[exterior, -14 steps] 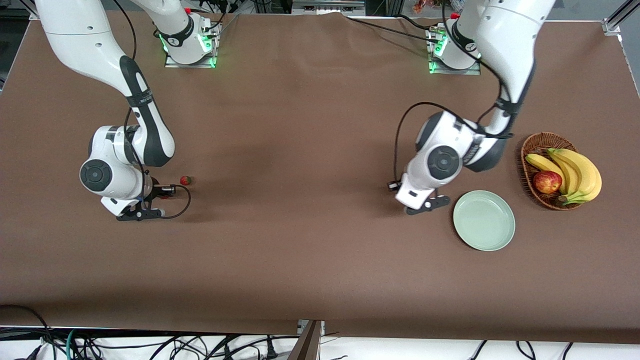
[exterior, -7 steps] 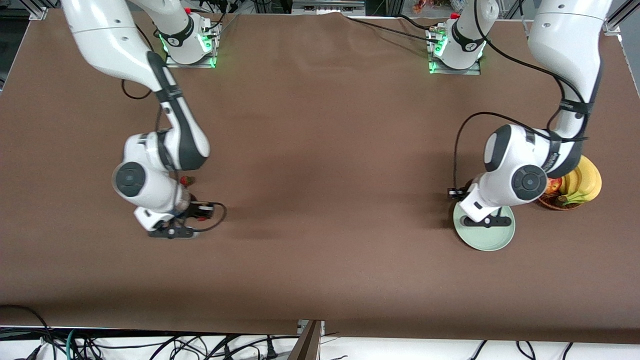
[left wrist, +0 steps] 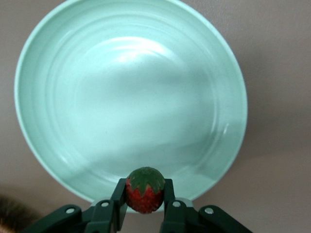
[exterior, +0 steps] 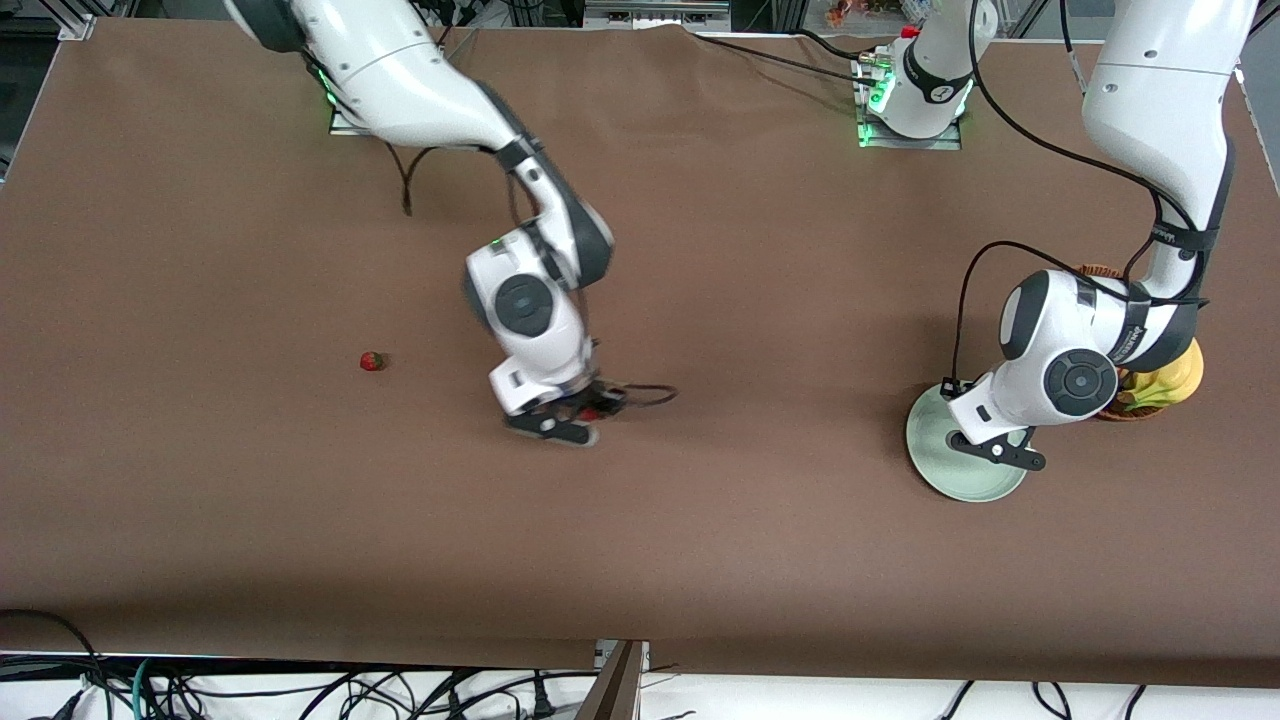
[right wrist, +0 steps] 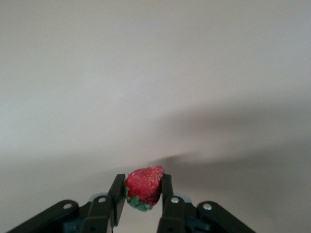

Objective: Collect all strawberries into plate
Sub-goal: 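Release the strawberry onto the plate while the right gripper sets one mid-table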

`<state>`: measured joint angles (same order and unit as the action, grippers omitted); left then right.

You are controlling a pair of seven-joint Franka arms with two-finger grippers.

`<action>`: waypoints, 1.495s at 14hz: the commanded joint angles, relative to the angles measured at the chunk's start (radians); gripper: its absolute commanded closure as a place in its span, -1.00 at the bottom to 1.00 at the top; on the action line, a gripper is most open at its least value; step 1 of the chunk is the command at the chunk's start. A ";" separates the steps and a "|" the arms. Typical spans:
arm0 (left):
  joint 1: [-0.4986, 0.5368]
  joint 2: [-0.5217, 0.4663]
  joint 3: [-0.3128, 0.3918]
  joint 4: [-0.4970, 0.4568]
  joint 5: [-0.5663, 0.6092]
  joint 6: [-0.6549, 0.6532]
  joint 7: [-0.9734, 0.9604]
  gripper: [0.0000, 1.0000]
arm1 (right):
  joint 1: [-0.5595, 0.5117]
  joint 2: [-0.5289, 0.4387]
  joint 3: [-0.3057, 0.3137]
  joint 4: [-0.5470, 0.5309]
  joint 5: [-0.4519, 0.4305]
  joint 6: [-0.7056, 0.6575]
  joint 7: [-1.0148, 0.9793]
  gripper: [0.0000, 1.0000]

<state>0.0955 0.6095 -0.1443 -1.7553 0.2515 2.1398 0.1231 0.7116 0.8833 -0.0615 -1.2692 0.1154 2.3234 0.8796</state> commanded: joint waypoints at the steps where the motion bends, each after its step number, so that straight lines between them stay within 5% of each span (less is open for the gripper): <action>1: 0.032 0.013 -0.012 0.000 0.023 0.022 0.085 0.31 | 0.072 0.094 0.018 0.132 0.013 0.069 0.097 0.58; 2: 0.033 0.016 -0.012 0.000 0.017 0.022 0.085 -0.63 | 0.084 0.108 0.055 0.136 0.013 0.132 0.104 0.58; 3: 0.035 0.018 -0.012 0.002 0.009 0.023 0.085 -1.00 | 0.089 0.121 0.086 0.136 0.013 0.187 0.107 0.57; 5: 0.038 0.007 -0.014 0.003 0.011 0.019 0.085 -1.00 | 0.127 0.152 0.111 0.136 0.013 0.269 0.113 0.54; 6: 0.036 0.004 -0.017 0.003 0.011 0.016 0.084 -1.00 | 0.146 0.166 0.111 0.136 0.012 0.290 0.123 0.29; 7: 0.036 -0.013 -0.020 0.003 0.011 0.009 0.079 -1.00 | 0.155 0.174 0.109 0.134 0.012 0.298 0.131 0.00; 8: 0.033 -0.039 -0.021 0.002 0.009 0.006 0.076 -1.00 | 0.157 0.174 0.109 0.134 0.007 0.298 0.131 -0.85; 9: 0.035 -0.054 -0.021 0.002 0.008 0.006 0.072 -1.00 | 0.158 0.169 0.104 0.134 0.003 0.289 0.128 -1.00; 15: 0.032 -0.085 -0.063 -0.001 -0.130 -0.031 -0.029 -1.00 | 0.054 0.010 0.025 0.142 0.010 -0.028 -0.047 -1.00; 21: -0.066 -0.080 -0.208 -0.016 -0.144 -0.031 -0.573 -1.00 | -0.191 -0.066 0.017 0.136 0.013 -0.339 -0.468 -1.00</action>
<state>0.0971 0.5459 -0.3429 -1.7553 0.1037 2.1159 -0.2975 0.5834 0.8427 -0.0564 -1.1038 0.1170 2.0536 0.5078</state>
